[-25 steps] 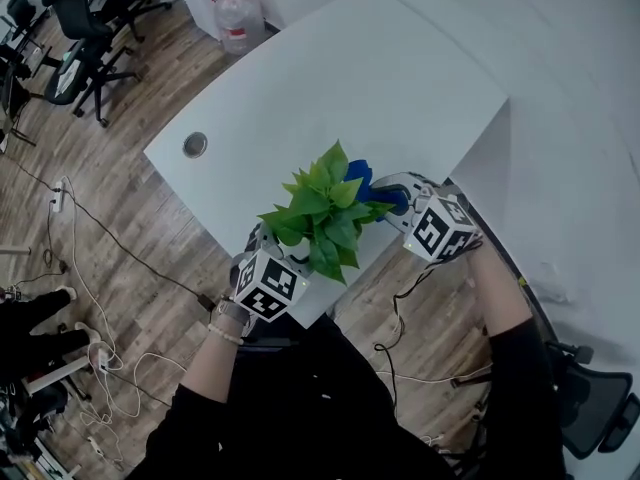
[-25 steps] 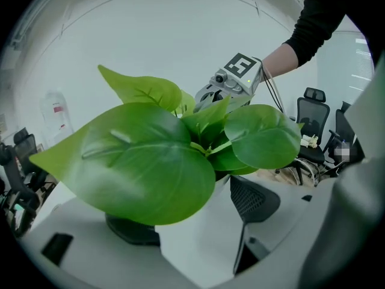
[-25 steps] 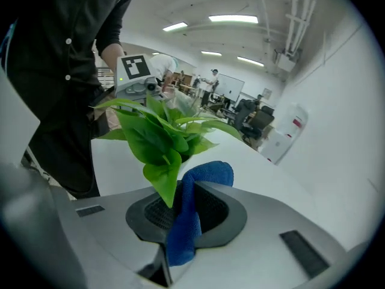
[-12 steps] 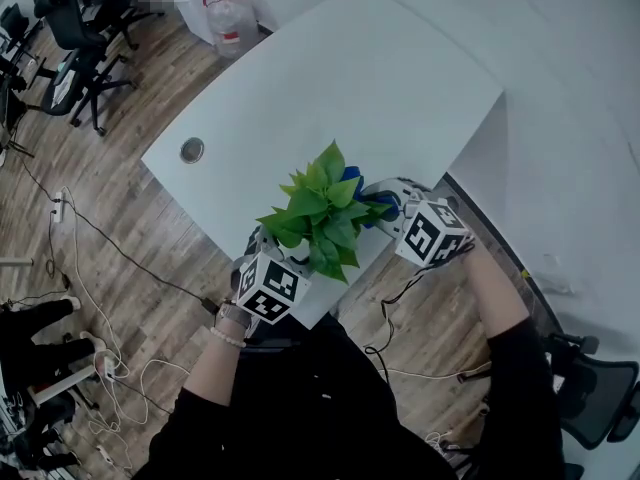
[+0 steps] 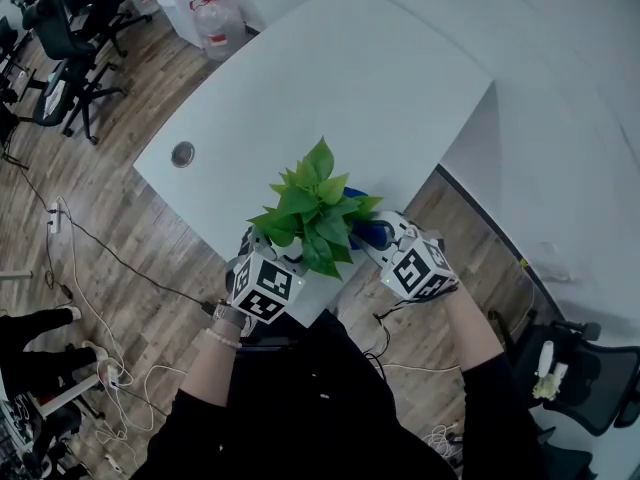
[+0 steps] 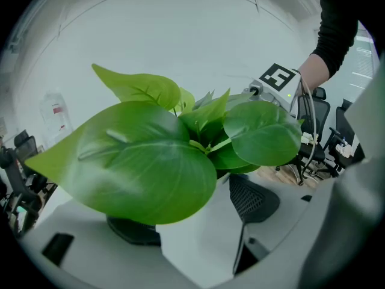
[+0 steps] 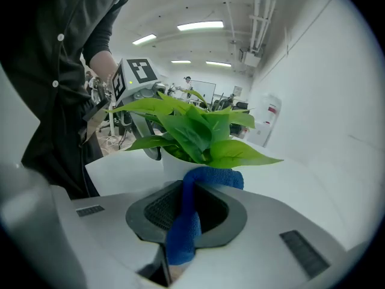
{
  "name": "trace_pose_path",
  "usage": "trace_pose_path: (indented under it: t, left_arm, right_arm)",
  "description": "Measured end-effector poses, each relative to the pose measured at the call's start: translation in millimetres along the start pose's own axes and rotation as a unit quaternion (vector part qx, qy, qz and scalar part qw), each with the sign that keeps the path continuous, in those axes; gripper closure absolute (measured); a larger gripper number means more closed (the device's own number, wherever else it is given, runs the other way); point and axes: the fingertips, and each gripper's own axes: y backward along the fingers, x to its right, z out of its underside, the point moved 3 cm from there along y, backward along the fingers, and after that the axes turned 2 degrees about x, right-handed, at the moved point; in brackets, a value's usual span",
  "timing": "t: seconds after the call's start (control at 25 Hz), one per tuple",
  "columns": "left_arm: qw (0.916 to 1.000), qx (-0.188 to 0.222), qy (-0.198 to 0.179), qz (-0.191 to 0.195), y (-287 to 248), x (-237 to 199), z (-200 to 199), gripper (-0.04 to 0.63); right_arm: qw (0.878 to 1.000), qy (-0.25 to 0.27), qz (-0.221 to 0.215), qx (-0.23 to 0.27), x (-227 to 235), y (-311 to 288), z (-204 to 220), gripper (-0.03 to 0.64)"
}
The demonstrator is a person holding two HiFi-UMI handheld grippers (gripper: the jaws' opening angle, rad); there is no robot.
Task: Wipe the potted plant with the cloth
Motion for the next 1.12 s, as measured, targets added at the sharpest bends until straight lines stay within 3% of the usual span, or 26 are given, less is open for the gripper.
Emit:
trace_pose_path:
  t: [0.24,0.64,1.12]
  left_arm:
    - [1.0000,-0.003,0.001,-0.001,-1.1,-1.0,0.7,0.224]
    - [1.0000,-0.006,0.001,-0.004,-1.9,0.5,0.7,0.225]
    - [0.9999,-0.007,-0.006,-0.003,-1.5,-0.4,1.6,0.233]
  right_arm:
    - [0.998,-0.044,0.039,0.017,-28.1,-4.1,2.4,0.534]
    - [0.996,-0.077,0.020,0.046,-69.5,-18.9,-21.4,0.534]
    - [0.994,-0.099,0.042,0.036,-53.3,-13.8,-1.1,0.534]
